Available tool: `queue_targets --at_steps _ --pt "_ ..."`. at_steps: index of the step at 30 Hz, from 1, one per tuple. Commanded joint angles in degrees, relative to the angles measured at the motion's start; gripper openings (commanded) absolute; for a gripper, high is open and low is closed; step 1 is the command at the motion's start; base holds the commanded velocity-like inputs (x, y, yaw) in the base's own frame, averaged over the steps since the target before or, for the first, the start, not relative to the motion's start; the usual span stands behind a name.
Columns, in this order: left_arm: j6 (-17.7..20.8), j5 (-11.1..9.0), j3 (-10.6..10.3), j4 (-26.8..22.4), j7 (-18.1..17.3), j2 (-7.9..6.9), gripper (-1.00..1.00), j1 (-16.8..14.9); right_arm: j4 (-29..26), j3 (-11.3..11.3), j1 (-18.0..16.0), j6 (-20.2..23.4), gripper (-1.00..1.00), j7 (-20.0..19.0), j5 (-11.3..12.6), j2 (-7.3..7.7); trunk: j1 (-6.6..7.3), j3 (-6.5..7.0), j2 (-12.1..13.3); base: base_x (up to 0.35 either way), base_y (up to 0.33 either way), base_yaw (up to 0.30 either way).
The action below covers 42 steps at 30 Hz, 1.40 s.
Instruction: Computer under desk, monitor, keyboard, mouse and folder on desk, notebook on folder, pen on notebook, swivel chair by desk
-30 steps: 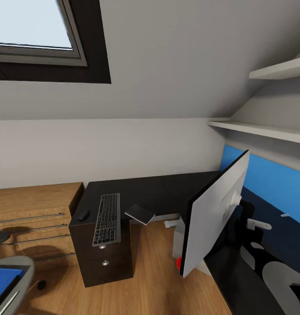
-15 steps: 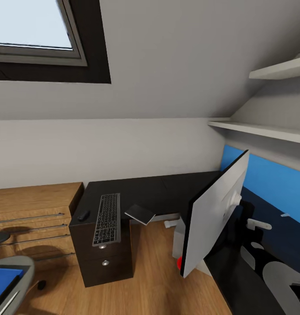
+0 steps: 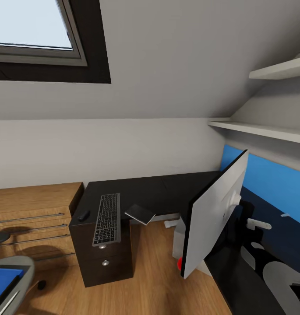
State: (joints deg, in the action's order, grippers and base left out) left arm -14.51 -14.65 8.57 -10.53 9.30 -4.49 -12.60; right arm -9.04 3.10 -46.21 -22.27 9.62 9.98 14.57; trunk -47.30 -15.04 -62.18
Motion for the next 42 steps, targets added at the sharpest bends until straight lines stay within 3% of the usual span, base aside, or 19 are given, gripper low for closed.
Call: queue_targets --at_steps 1,18,42 --pt "-0.2 -0.2 0.0 0.0 0.0 0.01 1.0 -0.1 0.2 -0.2 0.0 1.2 -1.0 -0.2 0.6 -0.02 -0.01 -0.08 0.0 0.0 0.0 0.0" --pt "-0.2 -0.1 0.0 0.0 0.0 0.01 1.0 -0.1 0.3 -0.2 0.0 1.0 -1.0 -0.5 0.7 -0.06 -0.01 -0.08 0.0 -0.011 0.0 0.0" --pt "-0.1 -0.2 0.0 0.1 0.0 0.01 1.0 -0.1 0.3 -0.2 0.0 0.9 -1.0 -0.5 0.7 -0.24 -0.01 -0.08 0.0 -0.331 0.0 0.0"
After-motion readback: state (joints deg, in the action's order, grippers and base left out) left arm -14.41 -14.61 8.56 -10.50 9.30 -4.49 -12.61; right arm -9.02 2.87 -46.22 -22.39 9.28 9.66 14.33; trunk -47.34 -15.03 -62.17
